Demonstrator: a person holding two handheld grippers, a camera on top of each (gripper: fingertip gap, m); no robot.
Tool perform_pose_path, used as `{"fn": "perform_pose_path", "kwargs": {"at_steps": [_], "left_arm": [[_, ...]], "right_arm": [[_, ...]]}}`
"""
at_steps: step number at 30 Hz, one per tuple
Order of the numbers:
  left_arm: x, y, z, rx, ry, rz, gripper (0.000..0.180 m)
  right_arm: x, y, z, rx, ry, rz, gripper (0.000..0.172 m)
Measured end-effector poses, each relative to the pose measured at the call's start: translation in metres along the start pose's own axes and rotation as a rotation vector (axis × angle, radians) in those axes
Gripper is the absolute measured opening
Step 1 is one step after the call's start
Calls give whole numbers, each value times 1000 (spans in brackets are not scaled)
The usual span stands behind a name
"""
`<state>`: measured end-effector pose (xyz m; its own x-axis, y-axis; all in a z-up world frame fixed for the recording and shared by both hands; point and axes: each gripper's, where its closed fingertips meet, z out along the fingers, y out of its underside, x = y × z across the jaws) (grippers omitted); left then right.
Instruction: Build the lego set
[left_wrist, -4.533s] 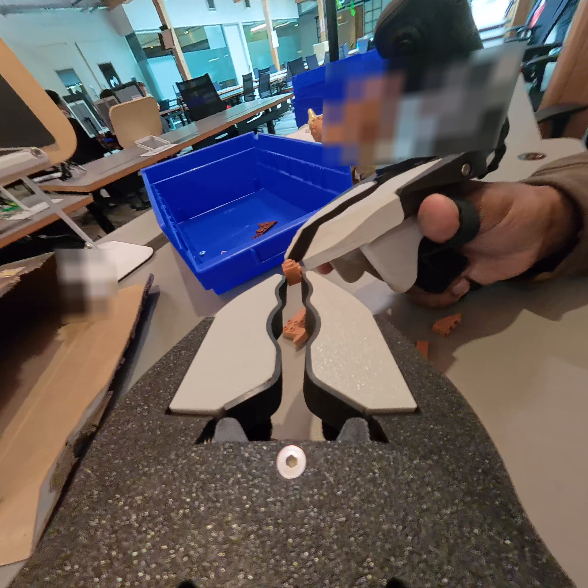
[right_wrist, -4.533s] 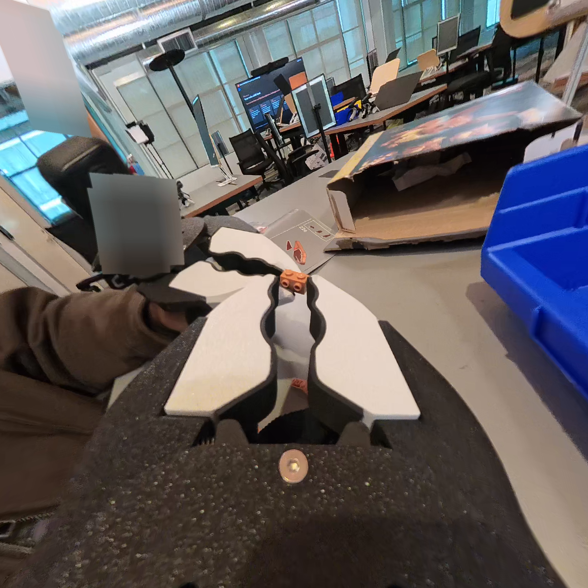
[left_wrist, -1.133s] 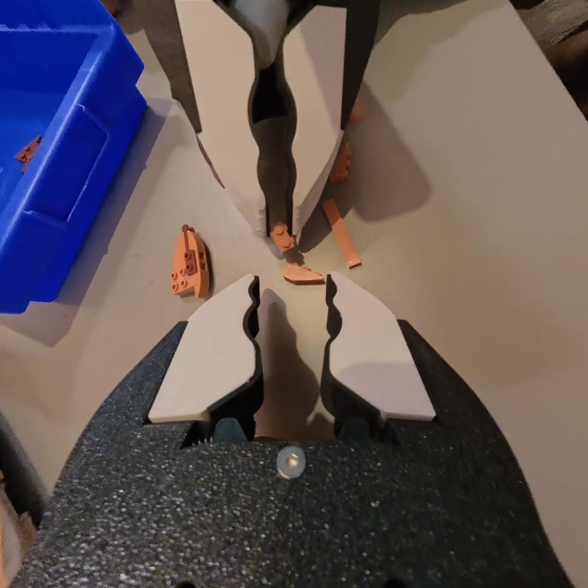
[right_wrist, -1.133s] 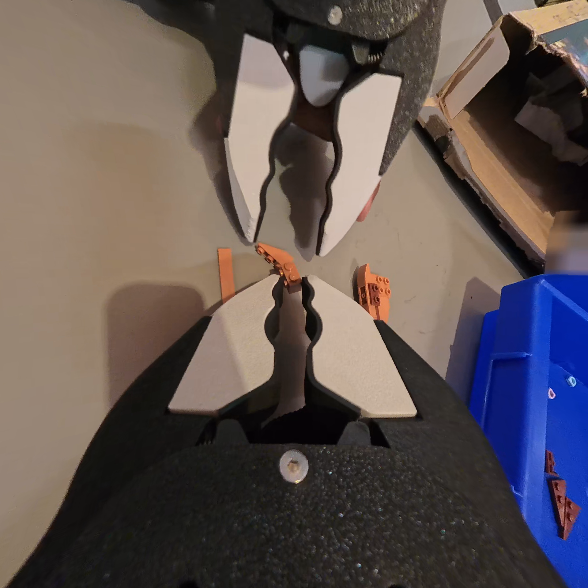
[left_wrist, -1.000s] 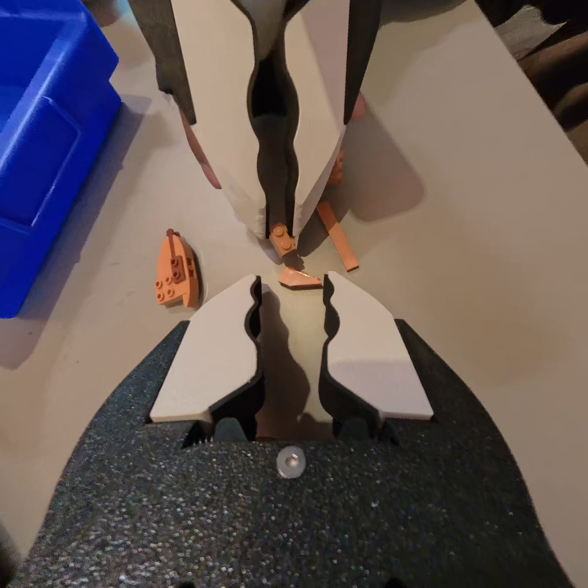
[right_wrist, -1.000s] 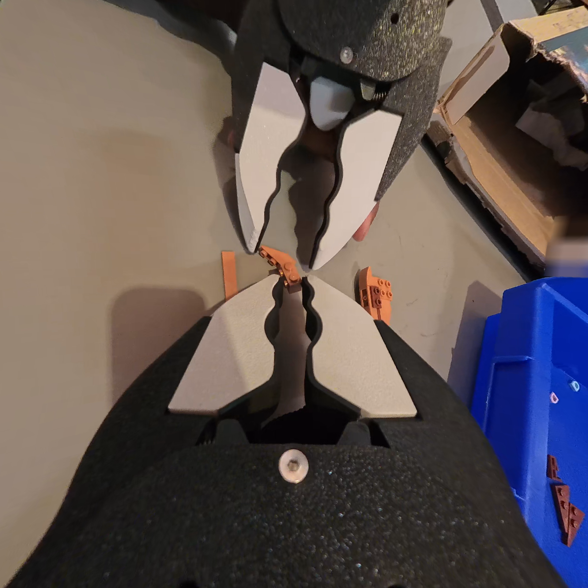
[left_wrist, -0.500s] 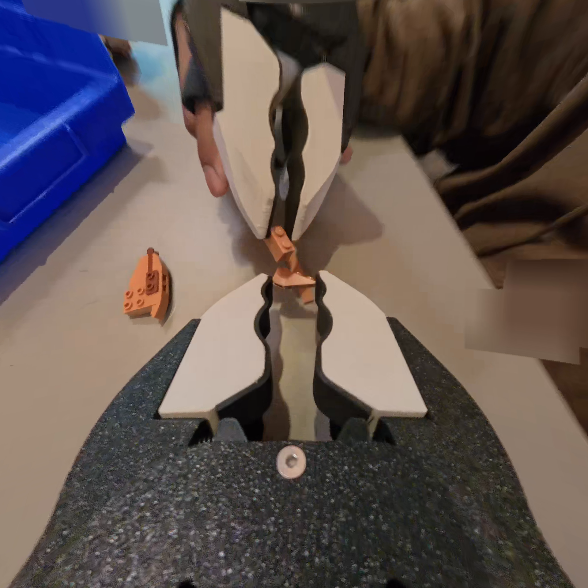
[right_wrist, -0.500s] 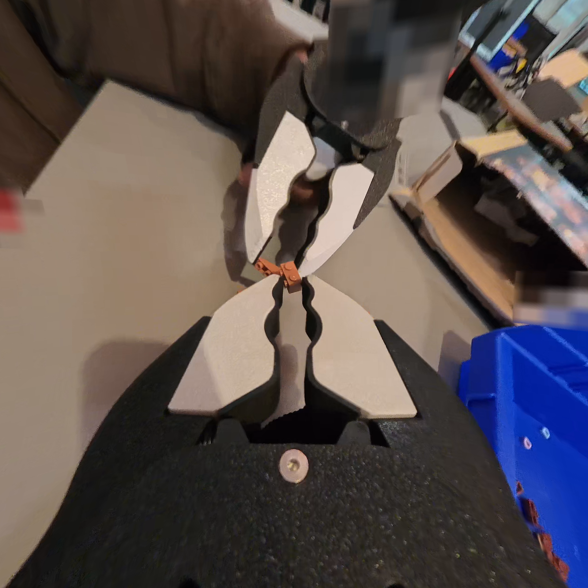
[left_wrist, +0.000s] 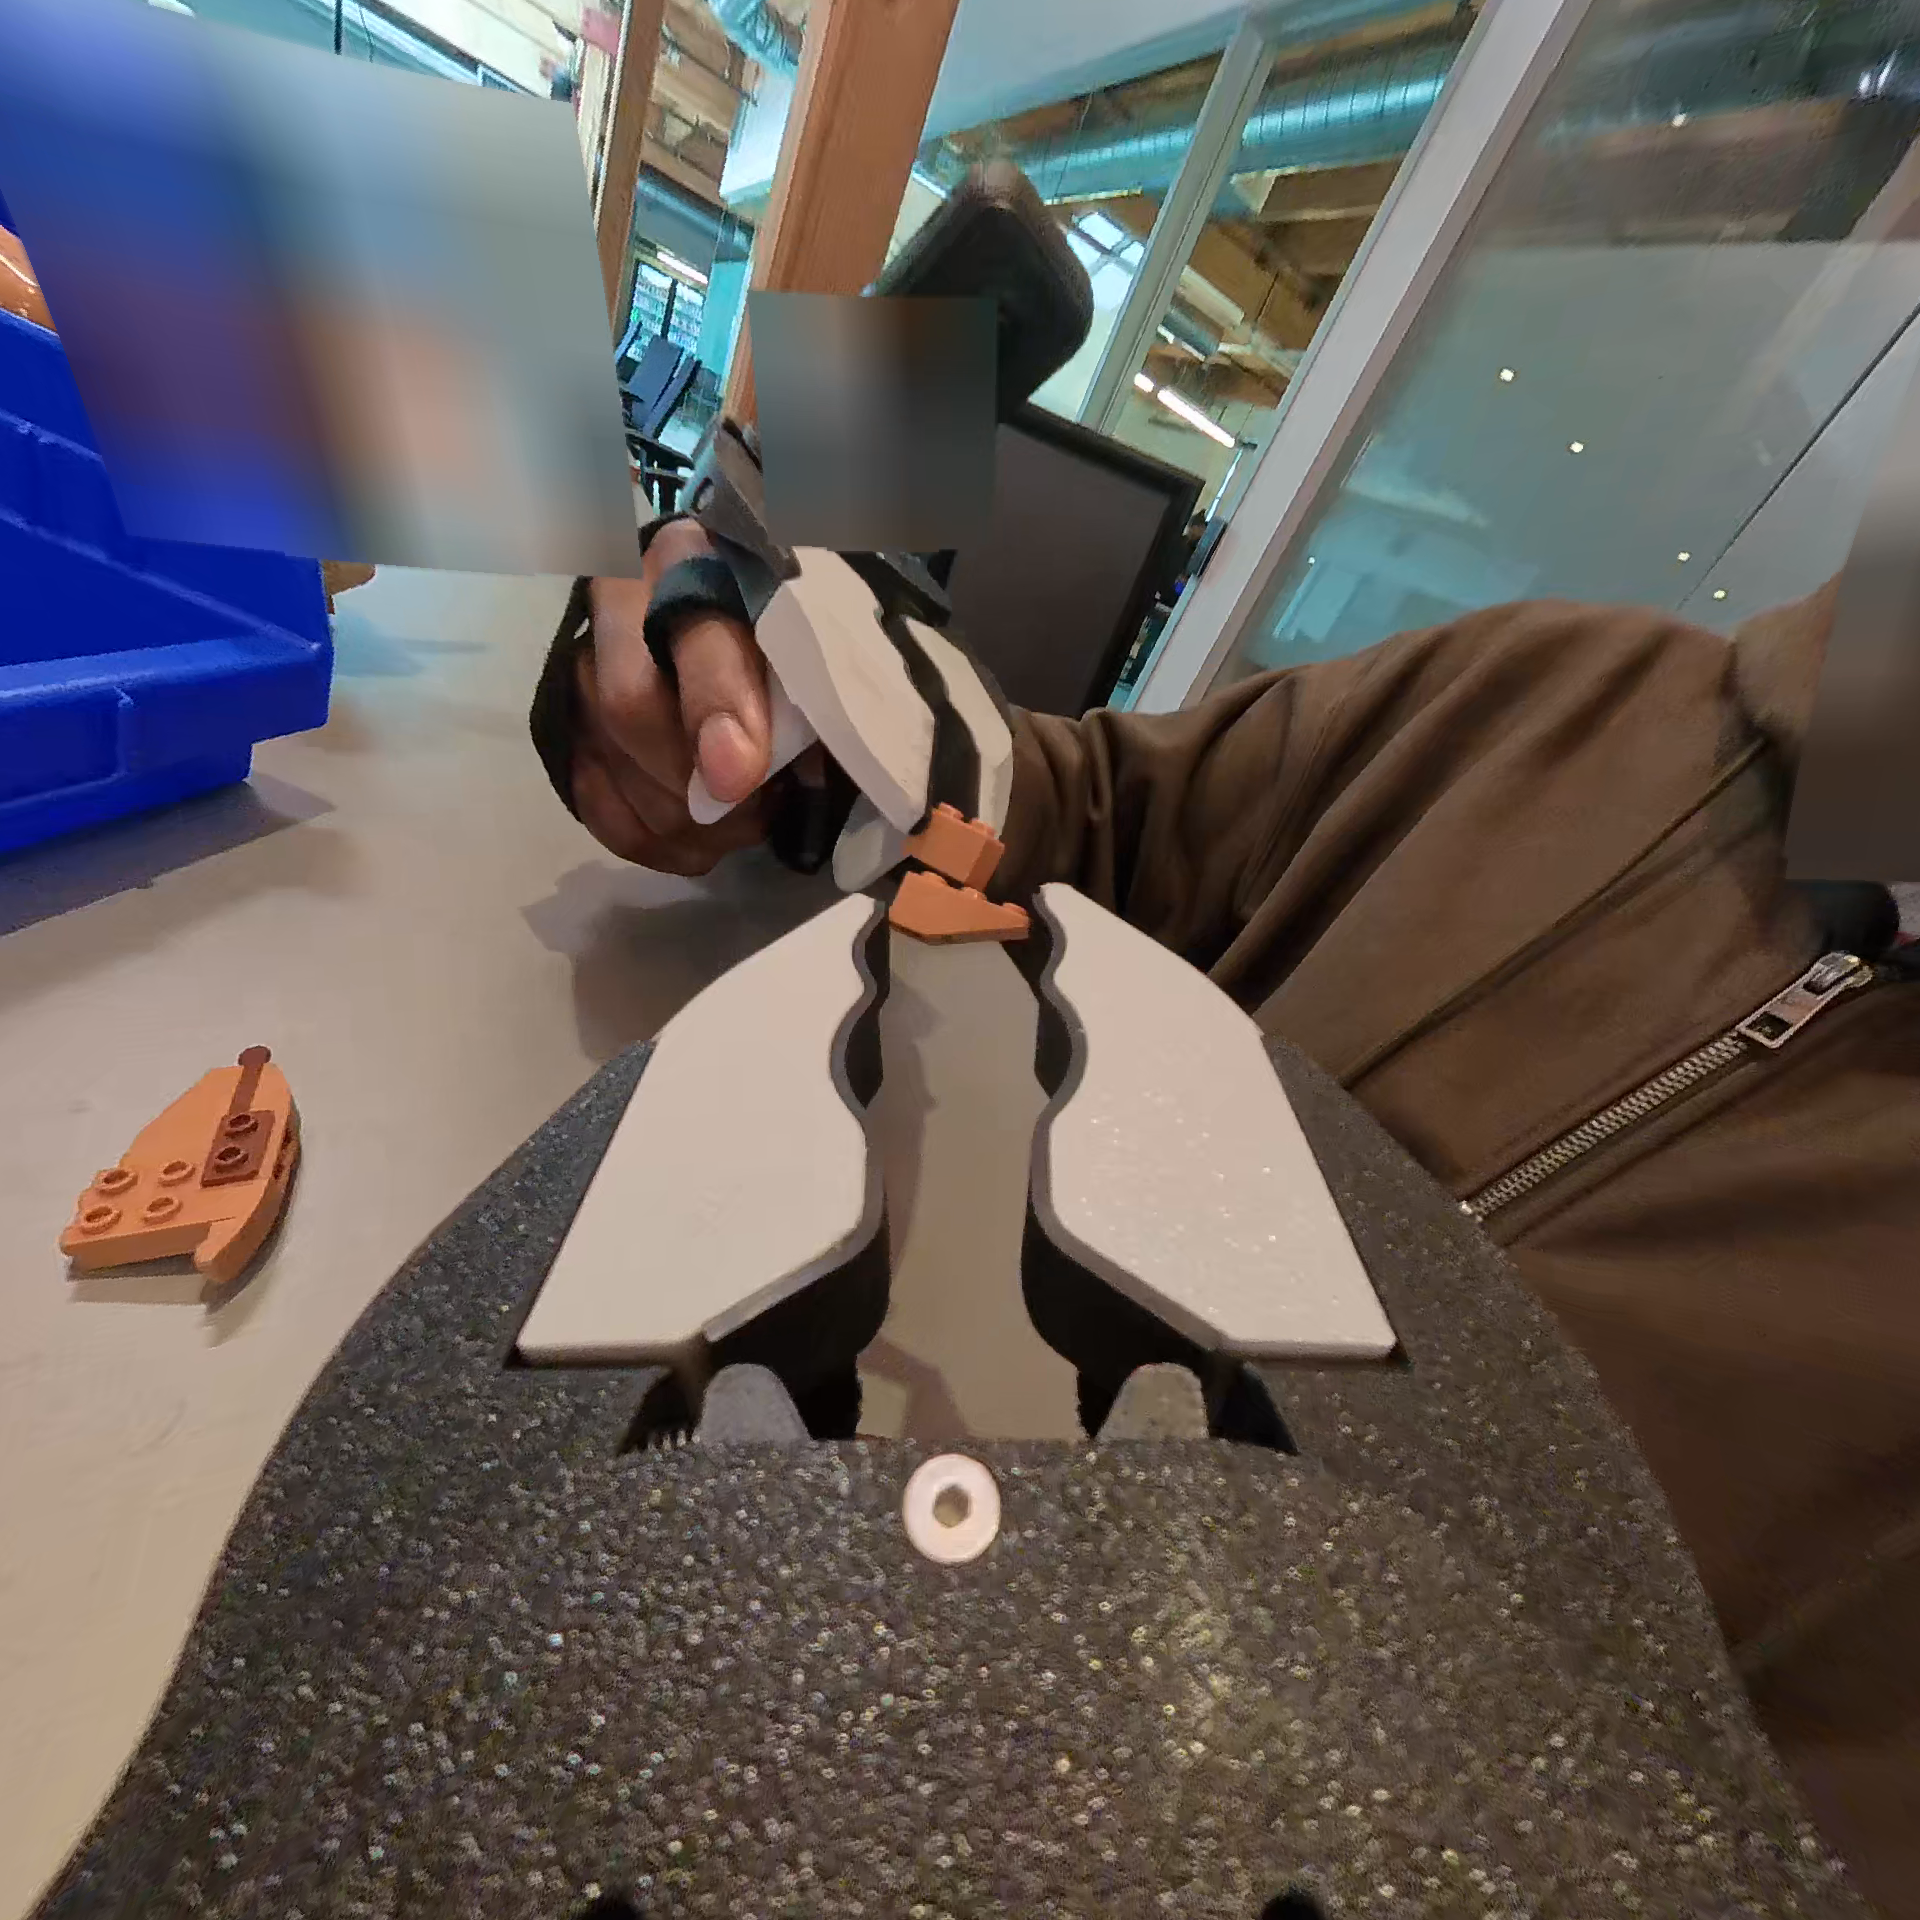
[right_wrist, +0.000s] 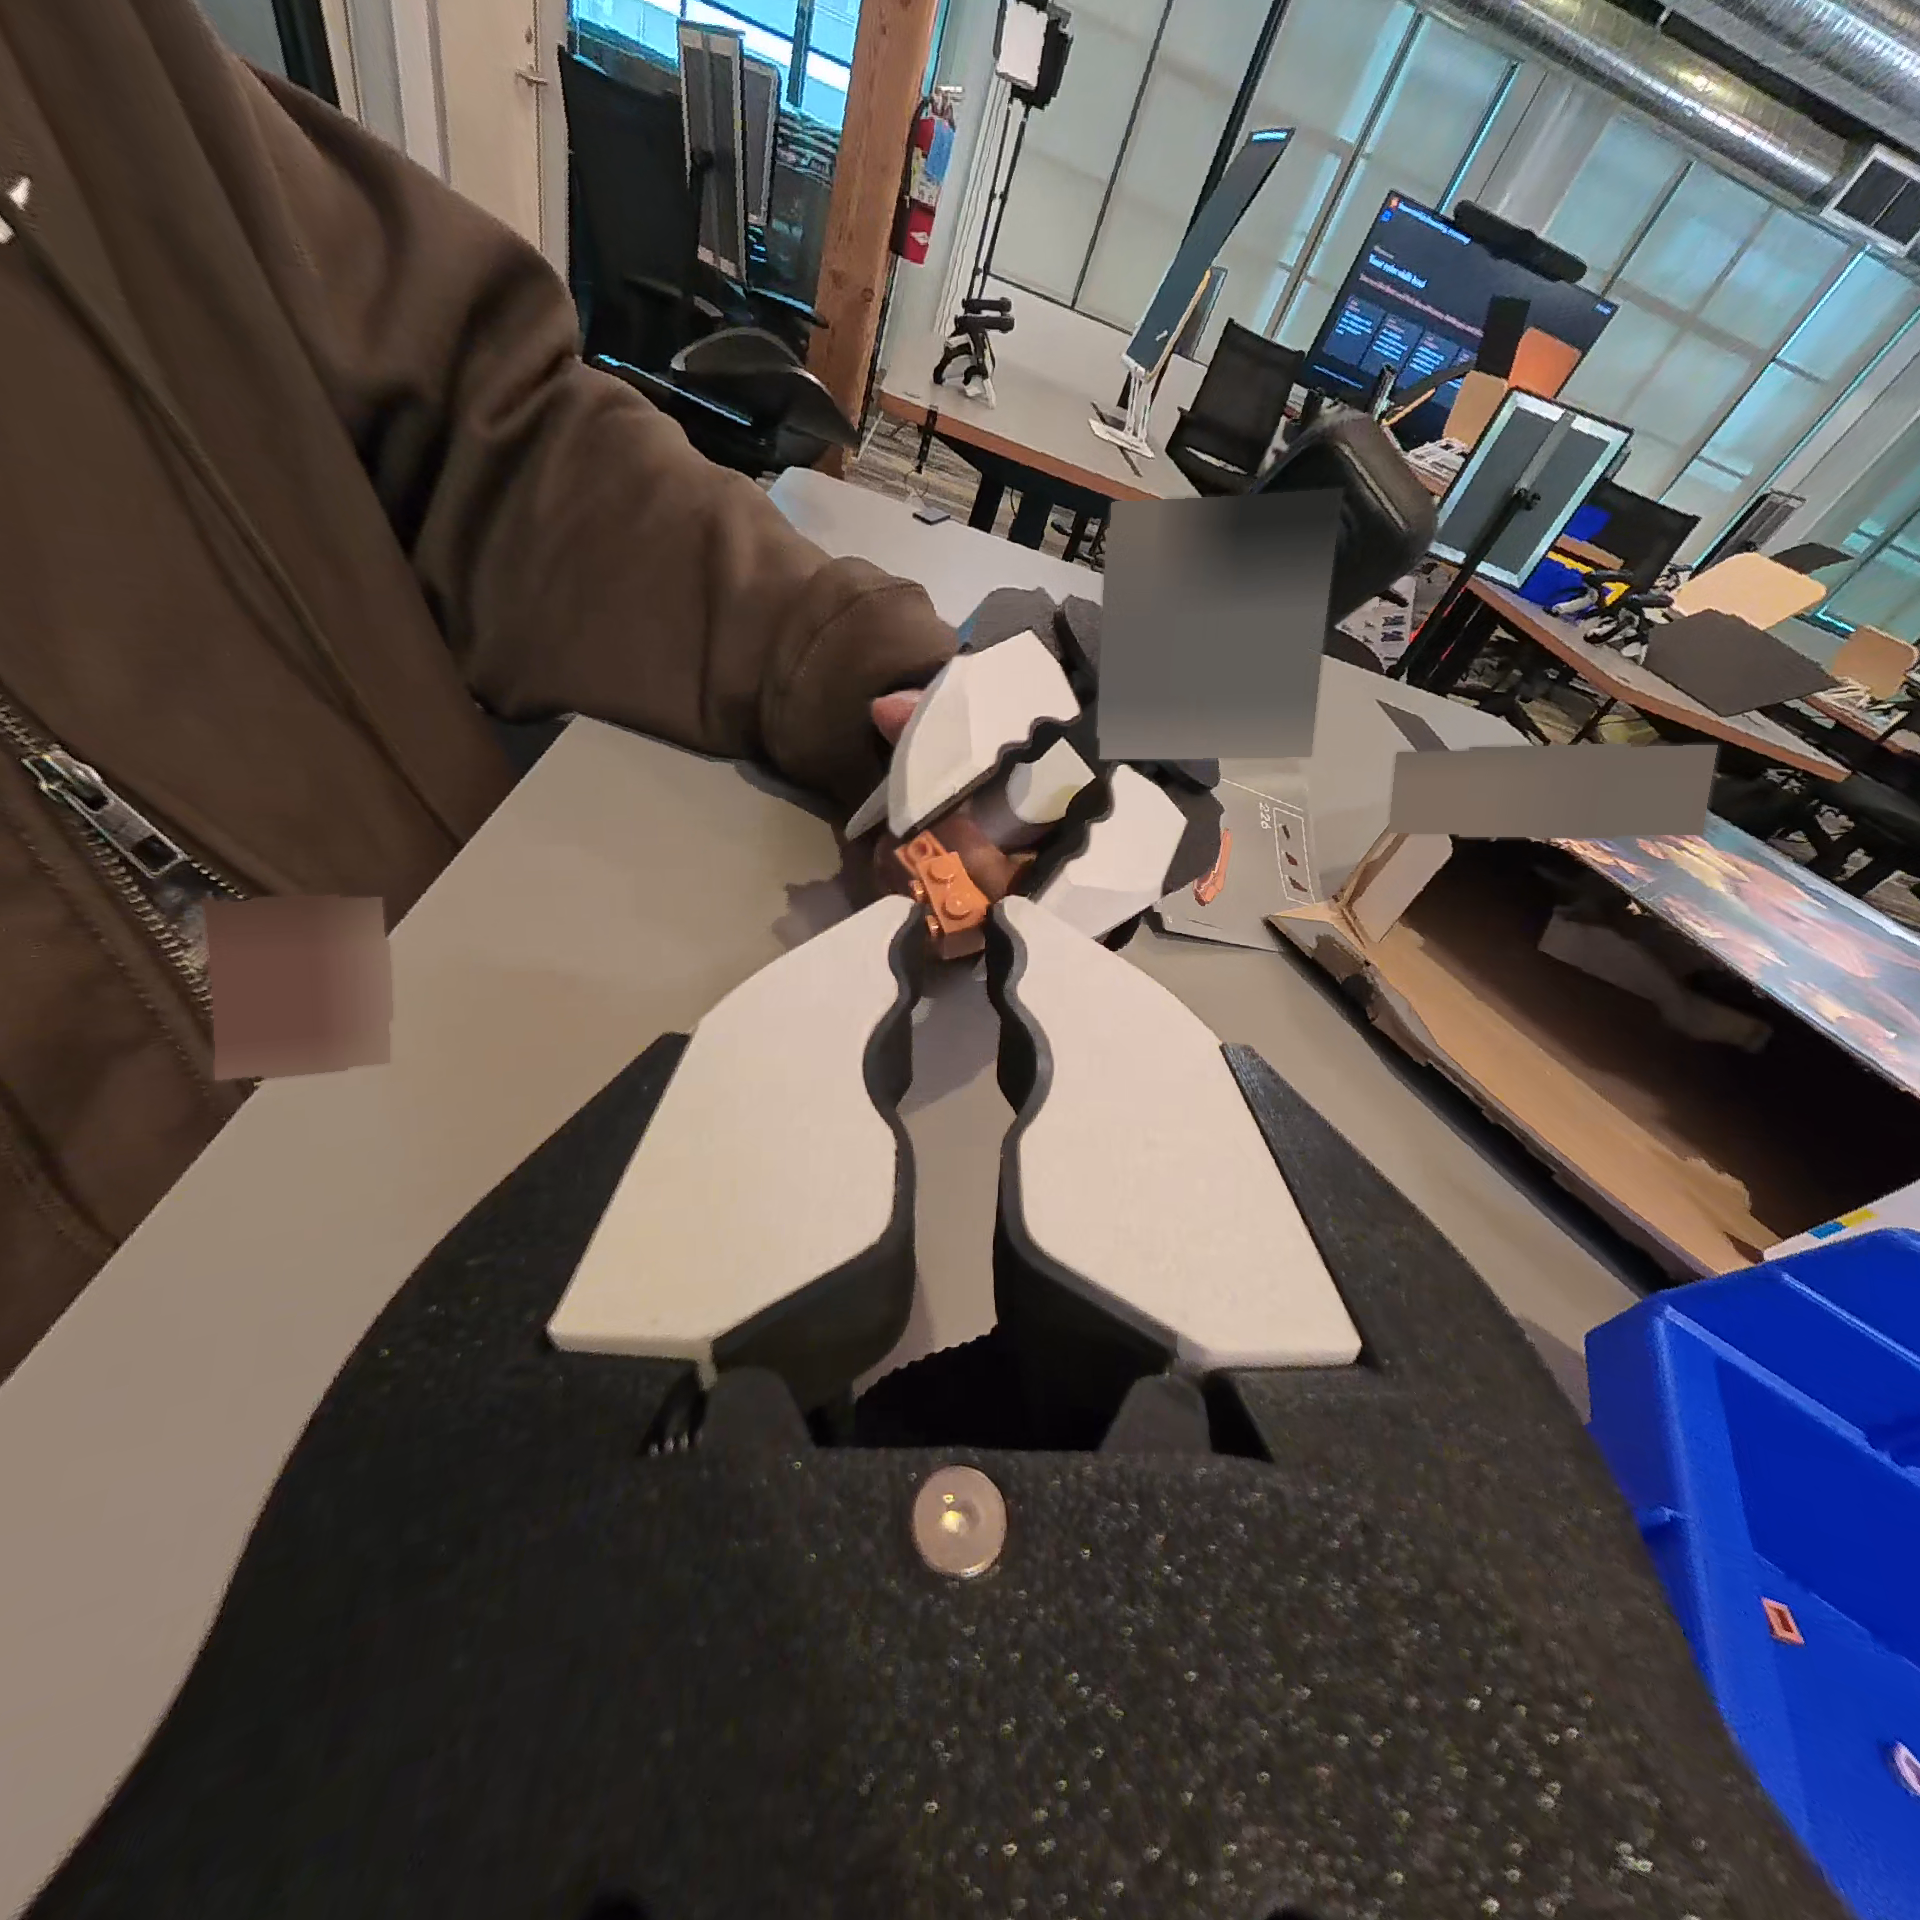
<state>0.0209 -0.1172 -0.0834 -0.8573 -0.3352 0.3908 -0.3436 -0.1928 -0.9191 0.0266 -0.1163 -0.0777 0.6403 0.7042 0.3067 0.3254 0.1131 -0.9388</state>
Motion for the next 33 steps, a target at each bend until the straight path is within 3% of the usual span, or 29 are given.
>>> {"fn": "perform_pose_path", "kwargs": {"at_steps": [17,33], "left_arm": [[2,-1,4,20,19,-57,25],[-5,3,3,-13,-25,-118,25]], "right_arm": [[0,-1,0,-7,41,-95,10],[-1,11,1,-133,87,-257,10]]}}
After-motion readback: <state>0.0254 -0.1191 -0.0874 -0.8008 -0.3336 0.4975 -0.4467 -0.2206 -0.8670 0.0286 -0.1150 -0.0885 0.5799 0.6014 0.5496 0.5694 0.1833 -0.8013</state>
